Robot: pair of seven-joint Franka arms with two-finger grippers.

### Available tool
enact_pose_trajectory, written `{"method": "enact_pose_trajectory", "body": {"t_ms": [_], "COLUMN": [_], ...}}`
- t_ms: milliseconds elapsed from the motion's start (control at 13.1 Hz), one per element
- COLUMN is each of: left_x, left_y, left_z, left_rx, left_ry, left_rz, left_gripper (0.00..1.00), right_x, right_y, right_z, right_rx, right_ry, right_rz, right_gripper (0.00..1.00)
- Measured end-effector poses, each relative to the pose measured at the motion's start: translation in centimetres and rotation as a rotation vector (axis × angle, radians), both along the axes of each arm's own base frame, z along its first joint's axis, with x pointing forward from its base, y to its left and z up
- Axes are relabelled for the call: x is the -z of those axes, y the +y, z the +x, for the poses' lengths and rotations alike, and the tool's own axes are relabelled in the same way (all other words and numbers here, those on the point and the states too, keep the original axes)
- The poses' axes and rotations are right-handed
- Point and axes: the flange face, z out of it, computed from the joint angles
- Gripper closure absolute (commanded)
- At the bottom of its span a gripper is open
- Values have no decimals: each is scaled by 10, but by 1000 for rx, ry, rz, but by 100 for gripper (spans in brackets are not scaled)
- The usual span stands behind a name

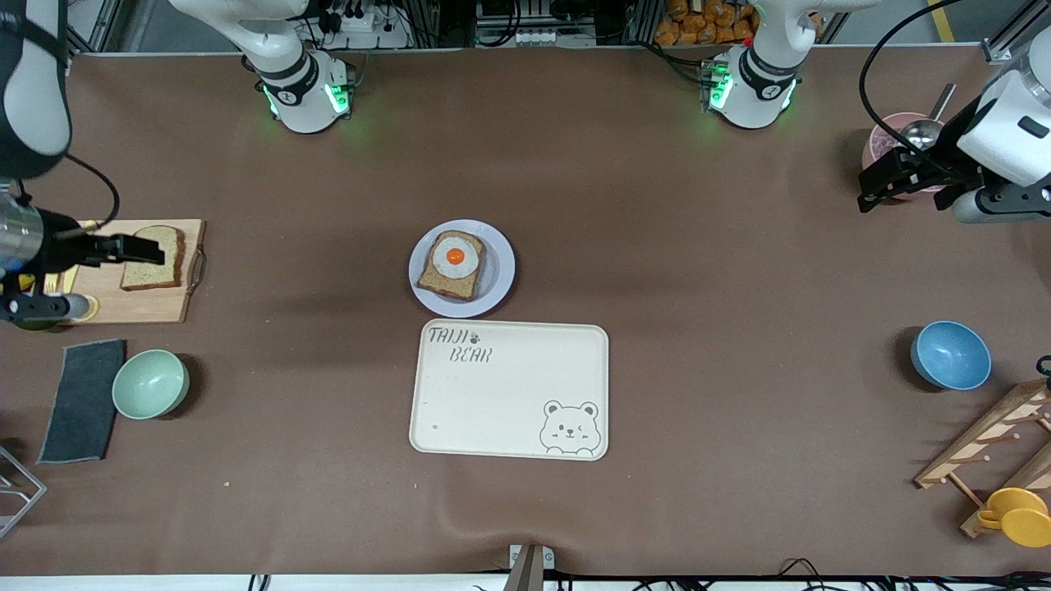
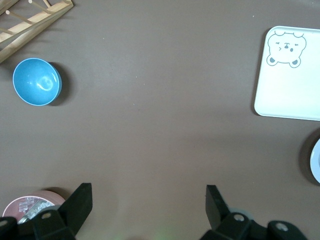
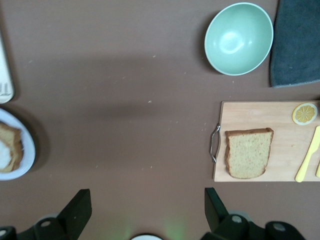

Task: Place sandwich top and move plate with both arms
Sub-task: 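Move the right gripper over the bread slice on the cutting board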

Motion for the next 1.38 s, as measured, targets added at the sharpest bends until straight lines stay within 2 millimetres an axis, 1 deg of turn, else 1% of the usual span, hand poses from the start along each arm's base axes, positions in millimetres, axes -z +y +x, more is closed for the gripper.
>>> {"method": "enact_pose_trajectory", "body": {"t_ms": [77, 153, 306, 383, 459, 612, 689, 1072, 1301, 1378], "left_x": [0, 0, 0, 0, 0, 0, 0, 0, -1, -1], "left_y": [0, 0, 1, 2, 4, 7, 7, 8, 10, 15], "left_z": [0, 0, 0, 0, 0, 1, 1, 0, 0, 0], "left_rx": [0, 0, -2, -4, -7, -12, -13, -13, 17, 26], "left_ry": [0, 0, 0, 1, 2, 3, 3, 4, 2, 2], "left_rz": [0, 0, 0, 0, 0, 0, 0, 1, 0, 0], "left_gripper": [0, 0, 0, 0, 0, 0, 0, 0, 0, 0], "right_x": [10, 15, 22, 29, 39, 59, 66, 84, 109, 113], "right_y": [-18, -44, -97, -117, -127, -134, -136, -136, -133, -133], "right_z": [5, 4, -6, -10, -11, -8, -7, -3, -6, -7], "right_rx": [25, 40, 14, 10, 10, 18, 20, 21, 22, 22], "right_ry": [-9, -7, 3, 12, 24, 48, 55, 72, 116, 119], "right_rz": [-1, 7, 40, 52, 59, 66, 68, 76, 97, 97], "right_gripper": [0, 0, 0, 0, 0, 0, 0, 0, 0, 0]}}
